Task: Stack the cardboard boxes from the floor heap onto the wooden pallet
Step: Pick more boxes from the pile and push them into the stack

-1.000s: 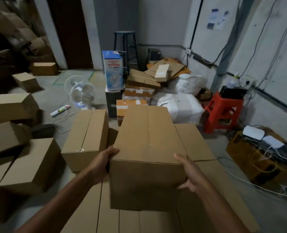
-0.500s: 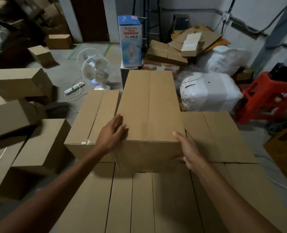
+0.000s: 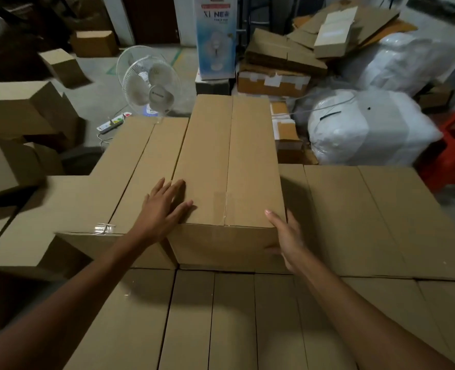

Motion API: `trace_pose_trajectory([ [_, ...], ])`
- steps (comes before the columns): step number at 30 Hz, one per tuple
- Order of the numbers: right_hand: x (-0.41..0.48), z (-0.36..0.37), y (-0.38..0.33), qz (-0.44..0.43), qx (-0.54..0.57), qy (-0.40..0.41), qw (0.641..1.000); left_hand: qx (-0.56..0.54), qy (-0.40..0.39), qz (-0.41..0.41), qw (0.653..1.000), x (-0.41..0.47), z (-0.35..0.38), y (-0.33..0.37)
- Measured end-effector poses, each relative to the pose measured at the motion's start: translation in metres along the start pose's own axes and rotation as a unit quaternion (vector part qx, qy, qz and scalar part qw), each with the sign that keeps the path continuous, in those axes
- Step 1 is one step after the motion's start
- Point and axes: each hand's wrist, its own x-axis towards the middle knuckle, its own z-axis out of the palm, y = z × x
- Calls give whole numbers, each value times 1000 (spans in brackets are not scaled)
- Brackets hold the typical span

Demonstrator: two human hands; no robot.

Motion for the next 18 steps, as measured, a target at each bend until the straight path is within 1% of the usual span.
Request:
trace_pose_trajectory([
  [4, 27, 14, 30, 13, 14, 5, 1000, 30, -2, 6, 1000, 15, 25, -27],
  [9, 46, 22, 71, 19, 24, 2, 1000, 55, -35, -10, 998, 14, 52, -56],
  [11, 47, 24, 76, 27, 30, 8, 999, 77, -49, -7, 996, 11, 60, -63],
  [14, 50, 27, 79, 34, 31, 9, 999, 117, -49, -3, 992, 9, 64, -70],
  [18, 53, 28, 82, 21, 22, 5, 1000, 154, -60, -11, 986, 8, 65, -70],
])
